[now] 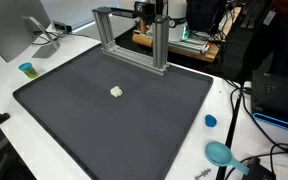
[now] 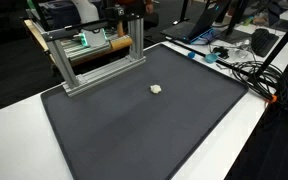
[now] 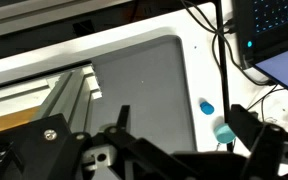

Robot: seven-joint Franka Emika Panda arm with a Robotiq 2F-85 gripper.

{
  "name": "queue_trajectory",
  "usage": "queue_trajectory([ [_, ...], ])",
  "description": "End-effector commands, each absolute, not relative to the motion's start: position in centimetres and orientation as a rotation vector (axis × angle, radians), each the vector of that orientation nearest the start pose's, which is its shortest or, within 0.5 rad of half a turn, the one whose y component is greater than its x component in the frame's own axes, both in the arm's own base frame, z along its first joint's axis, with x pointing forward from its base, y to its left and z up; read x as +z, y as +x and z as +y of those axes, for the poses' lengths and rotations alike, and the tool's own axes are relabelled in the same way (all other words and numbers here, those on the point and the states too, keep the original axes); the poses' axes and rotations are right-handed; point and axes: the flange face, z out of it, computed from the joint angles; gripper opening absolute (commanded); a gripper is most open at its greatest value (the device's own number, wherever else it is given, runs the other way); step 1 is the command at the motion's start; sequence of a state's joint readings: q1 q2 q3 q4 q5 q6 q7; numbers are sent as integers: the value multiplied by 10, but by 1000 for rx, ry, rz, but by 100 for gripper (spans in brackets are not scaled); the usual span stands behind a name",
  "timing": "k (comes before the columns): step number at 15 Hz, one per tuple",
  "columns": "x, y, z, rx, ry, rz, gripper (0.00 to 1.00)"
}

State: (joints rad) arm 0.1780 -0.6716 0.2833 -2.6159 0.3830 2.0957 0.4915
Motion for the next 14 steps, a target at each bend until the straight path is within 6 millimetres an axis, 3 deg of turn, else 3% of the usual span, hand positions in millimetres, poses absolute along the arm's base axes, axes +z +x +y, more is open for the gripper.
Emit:
queue_trajectory([
  [1,467,318,181,-82,-2904,361,100],
  [3,476,315,165,-143,-2927,365,100],
  [7,499,309,112,-289,-3007,415,100],
  [9,498,312,81,-315,-3093,398,100],
  [13,468,318,33,-260,-3139,382,100],
  [14,482,320,51,-270,-3129,390,100],
])
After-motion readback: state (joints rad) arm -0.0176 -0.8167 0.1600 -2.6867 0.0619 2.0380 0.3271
